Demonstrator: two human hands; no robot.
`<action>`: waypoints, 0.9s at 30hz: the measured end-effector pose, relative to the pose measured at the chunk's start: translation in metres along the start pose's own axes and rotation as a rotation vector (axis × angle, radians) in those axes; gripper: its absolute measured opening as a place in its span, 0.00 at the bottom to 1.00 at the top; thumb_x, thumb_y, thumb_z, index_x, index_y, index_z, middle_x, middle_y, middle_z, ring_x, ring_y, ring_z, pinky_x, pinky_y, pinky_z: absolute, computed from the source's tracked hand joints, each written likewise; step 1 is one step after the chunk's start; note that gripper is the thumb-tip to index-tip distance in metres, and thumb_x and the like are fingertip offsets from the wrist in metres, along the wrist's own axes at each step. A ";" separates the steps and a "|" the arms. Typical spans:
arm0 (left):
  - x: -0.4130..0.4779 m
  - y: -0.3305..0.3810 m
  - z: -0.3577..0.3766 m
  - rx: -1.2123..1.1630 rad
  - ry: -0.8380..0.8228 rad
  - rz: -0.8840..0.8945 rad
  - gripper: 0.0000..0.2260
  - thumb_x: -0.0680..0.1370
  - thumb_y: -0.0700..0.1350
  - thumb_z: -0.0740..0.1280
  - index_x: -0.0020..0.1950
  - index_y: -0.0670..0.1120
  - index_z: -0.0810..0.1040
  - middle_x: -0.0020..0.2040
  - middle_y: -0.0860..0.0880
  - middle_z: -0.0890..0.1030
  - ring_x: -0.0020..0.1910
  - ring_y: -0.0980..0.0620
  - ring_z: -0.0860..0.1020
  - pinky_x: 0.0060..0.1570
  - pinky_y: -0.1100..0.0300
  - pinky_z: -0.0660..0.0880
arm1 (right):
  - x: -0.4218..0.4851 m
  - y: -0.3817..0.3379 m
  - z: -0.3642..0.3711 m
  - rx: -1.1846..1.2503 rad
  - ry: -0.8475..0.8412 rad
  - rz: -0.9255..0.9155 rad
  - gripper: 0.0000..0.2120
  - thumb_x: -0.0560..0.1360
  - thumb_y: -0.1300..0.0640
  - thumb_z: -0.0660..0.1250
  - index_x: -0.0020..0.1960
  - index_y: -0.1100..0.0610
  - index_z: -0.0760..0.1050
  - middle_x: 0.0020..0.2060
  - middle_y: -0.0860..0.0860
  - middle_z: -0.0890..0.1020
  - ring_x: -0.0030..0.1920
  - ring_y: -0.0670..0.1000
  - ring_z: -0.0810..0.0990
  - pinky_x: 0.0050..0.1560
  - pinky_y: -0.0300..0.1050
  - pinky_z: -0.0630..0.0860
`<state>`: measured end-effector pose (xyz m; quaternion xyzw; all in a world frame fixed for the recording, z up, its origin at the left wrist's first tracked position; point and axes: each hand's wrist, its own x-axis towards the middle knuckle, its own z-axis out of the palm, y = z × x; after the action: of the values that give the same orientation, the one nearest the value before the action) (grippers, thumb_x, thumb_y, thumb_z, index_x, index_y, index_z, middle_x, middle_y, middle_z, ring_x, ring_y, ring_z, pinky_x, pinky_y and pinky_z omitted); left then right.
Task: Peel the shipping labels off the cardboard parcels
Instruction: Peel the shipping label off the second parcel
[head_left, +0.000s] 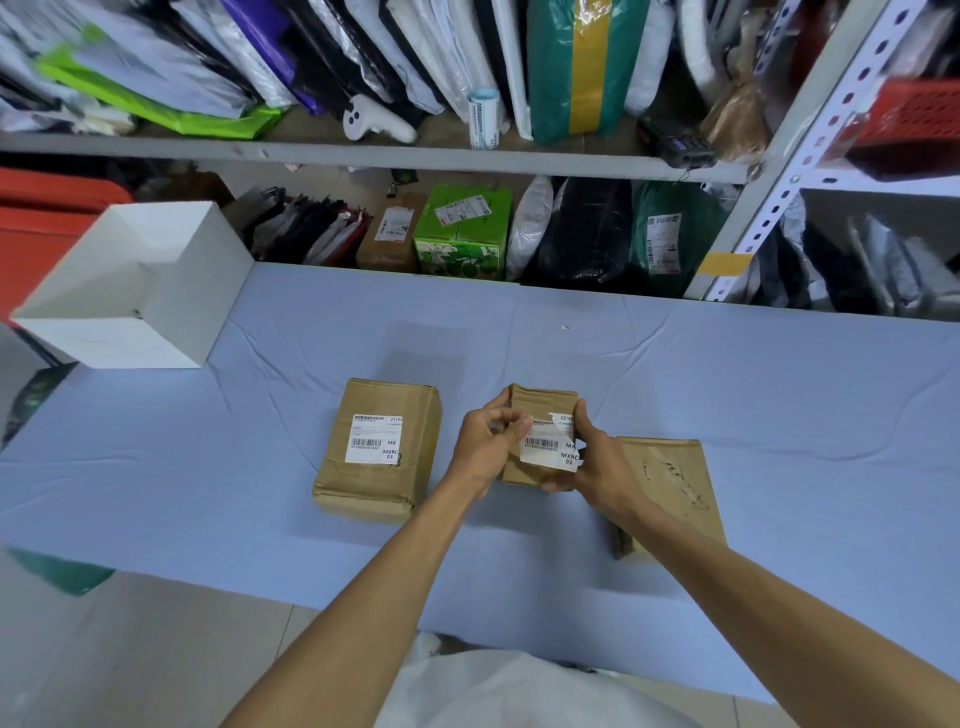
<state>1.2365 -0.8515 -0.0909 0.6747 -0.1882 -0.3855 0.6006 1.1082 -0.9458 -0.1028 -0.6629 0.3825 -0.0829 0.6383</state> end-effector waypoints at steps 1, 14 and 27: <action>-0.001 0.000 0.000 -0.013 0.006 -0.006 0.04 0.76 0.35 0.68 0.42 0.40 0.79 0.75 0.48 0.66 0.54 0.60 0.76 0.46 0.69 0.77 | 0.000 0.001 -0.001 -0.046 -0.005 -0.014 0.20 0.81 0.62 0.59 0.65 0.40 0.62 0.47 0.49 0.82 0.34 0.41 0.83 0.30 0.36 0.79; -0.008 -0.008 -0.006 -0.094 0.069 -0.038 0.17 0.74 0.29 0.67 0.54 0.49 0.72 0.64 0.41 0.76 0.61 0.46 0.77 0.44 0.61 0.79 | 0.001 0.007 -0.005 -0.235 -0.011 0.003 0.58 0.60 0.70 0.79 0.78 0.50 0.47 0.54 0.43 0.75 0.52 0.56 0.79 0.41 0.49 0.83; -0.016 -0.022 -0.014 -0.010 0.157 0.003 0.43 0.73 0.32 0.70 0.74 0.64 0.51 0.59 0.45 0.77 0.55 0.53 0.81 0.51 0.56 0.81 | -0.004 0.007 -0.003 -0.249 -0.006 -0.021 0.58 0.58 0.66 0.81 0.77 0.49 0.51 0.61 0.48 0.76 0.47 0.45 0.80 0.39 0.32 0.78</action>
<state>1.2326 -0.8260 -0.1075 0.6995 -0.1395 -0.3314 0.6176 1.1009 -0.9444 -0.1070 -0.7410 0.3811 -0.0396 0.5514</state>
